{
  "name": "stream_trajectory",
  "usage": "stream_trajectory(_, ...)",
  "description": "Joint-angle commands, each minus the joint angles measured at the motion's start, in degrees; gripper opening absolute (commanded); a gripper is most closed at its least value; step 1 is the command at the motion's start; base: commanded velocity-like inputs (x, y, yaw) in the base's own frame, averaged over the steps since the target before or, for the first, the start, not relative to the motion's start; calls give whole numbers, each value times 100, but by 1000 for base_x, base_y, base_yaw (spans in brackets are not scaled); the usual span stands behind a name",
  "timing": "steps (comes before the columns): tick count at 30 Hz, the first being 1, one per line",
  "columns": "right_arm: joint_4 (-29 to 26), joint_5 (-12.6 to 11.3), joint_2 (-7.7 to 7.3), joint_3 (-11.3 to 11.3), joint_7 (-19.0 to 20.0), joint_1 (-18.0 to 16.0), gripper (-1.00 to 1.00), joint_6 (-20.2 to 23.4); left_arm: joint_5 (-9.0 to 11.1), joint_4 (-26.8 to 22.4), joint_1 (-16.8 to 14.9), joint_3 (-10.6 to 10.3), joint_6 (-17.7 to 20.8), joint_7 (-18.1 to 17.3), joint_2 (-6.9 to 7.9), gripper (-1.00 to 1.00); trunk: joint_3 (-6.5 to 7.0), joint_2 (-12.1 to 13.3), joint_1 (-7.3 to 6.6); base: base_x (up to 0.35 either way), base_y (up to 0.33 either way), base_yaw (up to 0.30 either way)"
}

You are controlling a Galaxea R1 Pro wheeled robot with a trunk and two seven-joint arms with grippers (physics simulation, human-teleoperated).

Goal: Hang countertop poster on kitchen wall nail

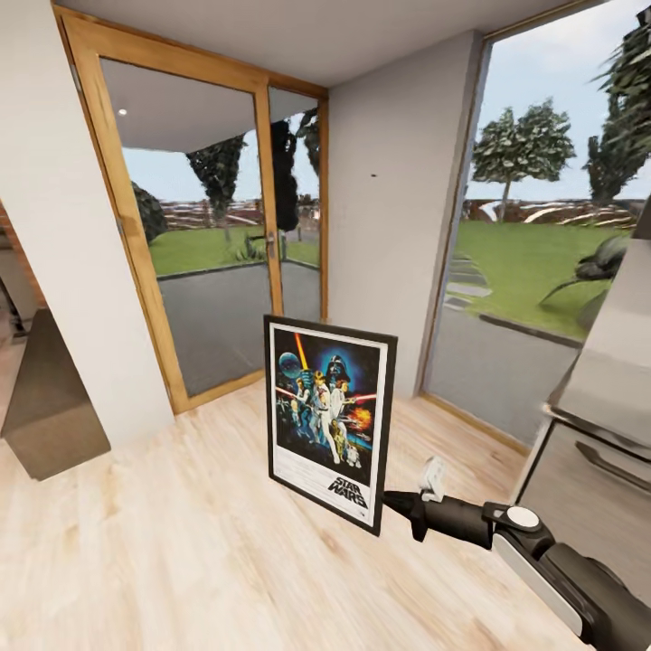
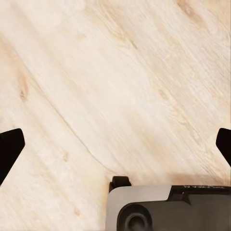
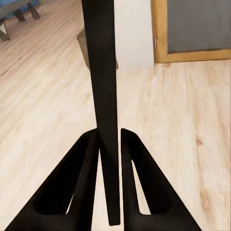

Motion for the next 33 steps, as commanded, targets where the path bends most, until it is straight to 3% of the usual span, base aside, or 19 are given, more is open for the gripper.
stream_trajectory(1, -4, -72, -4, 11, 3, -9, -100, 56, 4, -13, 0, 14, 43, -30, -2, 100, -12, -12, 6, 210, 311, 77)
stream_trajectory(33, 5, -72, -4, 11, 2, -8, -100, 56, 4, -12, 0, 14, 43, -30, -2, 100, -12, -12, 6, 250, 274, 6)
